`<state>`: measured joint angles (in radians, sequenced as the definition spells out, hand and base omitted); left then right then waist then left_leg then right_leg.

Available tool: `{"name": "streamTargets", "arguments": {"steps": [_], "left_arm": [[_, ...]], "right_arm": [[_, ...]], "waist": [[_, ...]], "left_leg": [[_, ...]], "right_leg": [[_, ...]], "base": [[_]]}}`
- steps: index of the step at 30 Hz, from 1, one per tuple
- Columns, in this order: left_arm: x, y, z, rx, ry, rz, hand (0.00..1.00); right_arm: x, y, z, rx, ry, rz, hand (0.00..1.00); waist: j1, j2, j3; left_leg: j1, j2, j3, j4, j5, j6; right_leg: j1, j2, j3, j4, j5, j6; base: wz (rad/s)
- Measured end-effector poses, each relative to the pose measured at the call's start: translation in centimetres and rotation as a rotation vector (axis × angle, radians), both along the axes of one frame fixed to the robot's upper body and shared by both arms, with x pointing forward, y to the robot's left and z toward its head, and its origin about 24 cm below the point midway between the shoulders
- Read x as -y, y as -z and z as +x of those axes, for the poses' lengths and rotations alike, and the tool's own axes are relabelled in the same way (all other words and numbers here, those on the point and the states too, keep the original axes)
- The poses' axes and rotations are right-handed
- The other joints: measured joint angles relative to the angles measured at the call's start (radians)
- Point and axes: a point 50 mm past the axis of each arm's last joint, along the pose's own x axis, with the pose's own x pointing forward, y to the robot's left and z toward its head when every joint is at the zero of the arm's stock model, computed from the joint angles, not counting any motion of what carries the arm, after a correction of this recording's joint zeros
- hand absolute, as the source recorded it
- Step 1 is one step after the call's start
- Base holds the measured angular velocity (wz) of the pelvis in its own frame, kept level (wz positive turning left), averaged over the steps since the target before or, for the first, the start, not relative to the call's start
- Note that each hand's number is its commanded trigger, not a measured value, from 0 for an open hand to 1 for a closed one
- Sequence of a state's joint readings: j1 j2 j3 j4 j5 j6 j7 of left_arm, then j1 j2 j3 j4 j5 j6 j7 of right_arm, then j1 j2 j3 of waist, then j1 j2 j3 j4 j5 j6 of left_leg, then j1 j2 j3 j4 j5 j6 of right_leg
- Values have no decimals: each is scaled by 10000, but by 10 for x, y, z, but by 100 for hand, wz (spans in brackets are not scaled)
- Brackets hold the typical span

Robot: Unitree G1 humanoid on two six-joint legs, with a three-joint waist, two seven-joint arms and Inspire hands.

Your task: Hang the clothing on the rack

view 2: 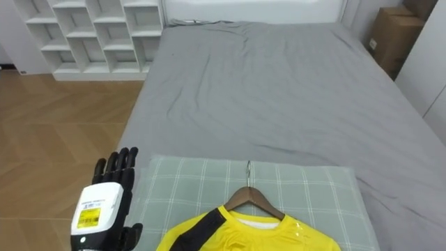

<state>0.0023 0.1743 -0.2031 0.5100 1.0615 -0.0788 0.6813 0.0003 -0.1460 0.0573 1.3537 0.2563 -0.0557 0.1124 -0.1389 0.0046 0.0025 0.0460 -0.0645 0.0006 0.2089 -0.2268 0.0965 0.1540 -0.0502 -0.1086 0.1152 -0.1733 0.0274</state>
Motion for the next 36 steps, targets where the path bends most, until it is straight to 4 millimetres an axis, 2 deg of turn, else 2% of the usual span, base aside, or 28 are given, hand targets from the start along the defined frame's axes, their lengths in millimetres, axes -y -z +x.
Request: {"name": "streamTargets", "arguments": {"steps": [5,10,18,22,26,36], "left_arm": [[3,-2,4,-20,85,-58,0],[3,-2,4,-17,110,-78,0],[12,2,6,-533,558,-166,0],[22,16,2,-1748,1047,-27,0],[30,24,-1,-2616,1218,-224,0],[31,32,-4,-3496,1261,-189,0]], "right_arm": [[1,0,1,16,-39,-27,0],[0,-1,4,63,-136,19,0],[0,-1,6,207,-232,196,0],[-1,-1,6,240,-249,329,0],[-2,-1,7,243,-254,352,0],[-2,-1,6,231,-248,358,0]], "waist": [[-89,104,23],[-260,95,28],[-534,-127,6],[-532,-232,39],[-521,-271,33],[-513,-304,27]], "left_leg": [[-19,7,34,-12,0,0],[-38,15,66,-45,3,-4],[-169,2,-24,46,29,-20],[-191,6,-35,48,29,-21],[-252,9,-1,56,29,-21],[-362,14,14,139,29,-22]], "right_leg": [[-15,6,28,-4,0,0],[-28,16,31,-3,0,0],[-158,2,-11,20,0,0],[-167,5,-17,18,0,0],[-227,6,-43,19,0,0],[-312,9,-41,21,0,0]], "base": [[-2],[-3],[3],[0],[-2],[0]]}}
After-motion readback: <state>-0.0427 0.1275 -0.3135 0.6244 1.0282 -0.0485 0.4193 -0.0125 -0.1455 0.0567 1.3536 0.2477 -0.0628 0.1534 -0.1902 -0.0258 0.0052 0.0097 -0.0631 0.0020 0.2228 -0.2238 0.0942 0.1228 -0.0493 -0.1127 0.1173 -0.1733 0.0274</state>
